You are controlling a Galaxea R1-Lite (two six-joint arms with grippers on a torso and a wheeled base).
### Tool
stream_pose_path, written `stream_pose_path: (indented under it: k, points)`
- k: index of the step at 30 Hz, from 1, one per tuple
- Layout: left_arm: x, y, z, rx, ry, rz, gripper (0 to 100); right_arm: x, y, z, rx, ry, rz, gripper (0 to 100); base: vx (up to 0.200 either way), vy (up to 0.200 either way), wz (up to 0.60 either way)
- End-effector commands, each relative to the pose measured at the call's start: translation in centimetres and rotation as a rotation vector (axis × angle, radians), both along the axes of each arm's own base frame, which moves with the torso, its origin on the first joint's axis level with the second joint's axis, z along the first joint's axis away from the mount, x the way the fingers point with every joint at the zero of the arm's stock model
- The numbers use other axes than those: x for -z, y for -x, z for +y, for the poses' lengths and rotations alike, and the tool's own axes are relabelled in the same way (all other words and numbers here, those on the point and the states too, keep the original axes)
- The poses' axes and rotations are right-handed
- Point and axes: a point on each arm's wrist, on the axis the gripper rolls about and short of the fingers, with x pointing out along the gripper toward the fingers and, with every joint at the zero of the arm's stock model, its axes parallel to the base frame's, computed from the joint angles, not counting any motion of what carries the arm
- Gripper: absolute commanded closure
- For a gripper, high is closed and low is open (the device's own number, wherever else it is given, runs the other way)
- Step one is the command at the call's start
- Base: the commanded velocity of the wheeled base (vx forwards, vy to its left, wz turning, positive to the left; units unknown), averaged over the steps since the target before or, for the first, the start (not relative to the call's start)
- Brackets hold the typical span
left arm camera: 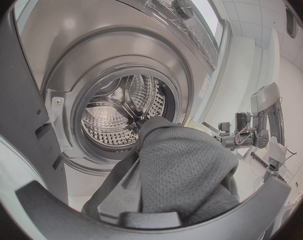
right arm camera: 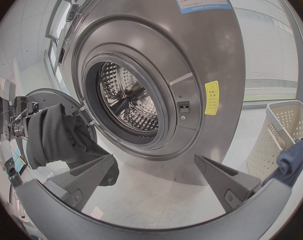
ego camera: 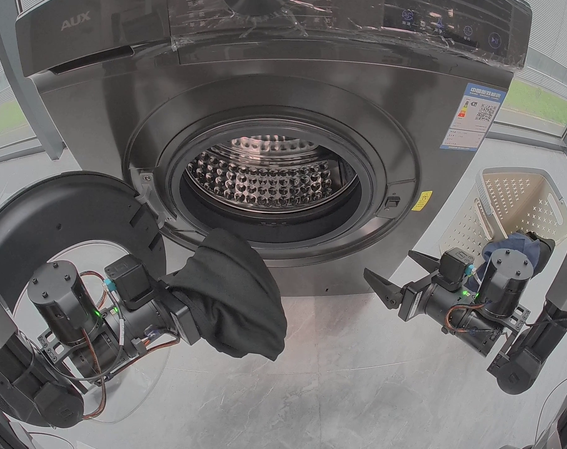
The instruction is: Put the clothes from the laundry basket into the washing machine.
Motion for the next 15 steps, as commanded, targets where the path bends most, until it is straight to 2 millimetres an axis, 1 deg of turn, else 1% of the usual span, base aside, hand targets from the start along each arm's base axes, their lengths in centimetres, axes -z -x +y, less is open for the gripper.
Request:
stream_pose_path:
  k: [1,10,15]
  points:
    - [0.01,-0.05,0.01,-0.002,0.002,-0.001,100,0.04,-0.01,0.02,-0.002,0.000,0.001,0,0.000,0.000,0.00]
    - [-0.10,-0.18,-0.06,-0.002,0.004,-0.008,100,0.04,-0.05,-0.05,0.001,0.000,0.001,0,0.000,0.000,0.00]
    - [-0.17,-0.38,-0.04,-0.006,0.008,-0.010,100,0.04,-0.01,0.02,-0.002,0.000,0.001,0,0.200,0.000,0.00]
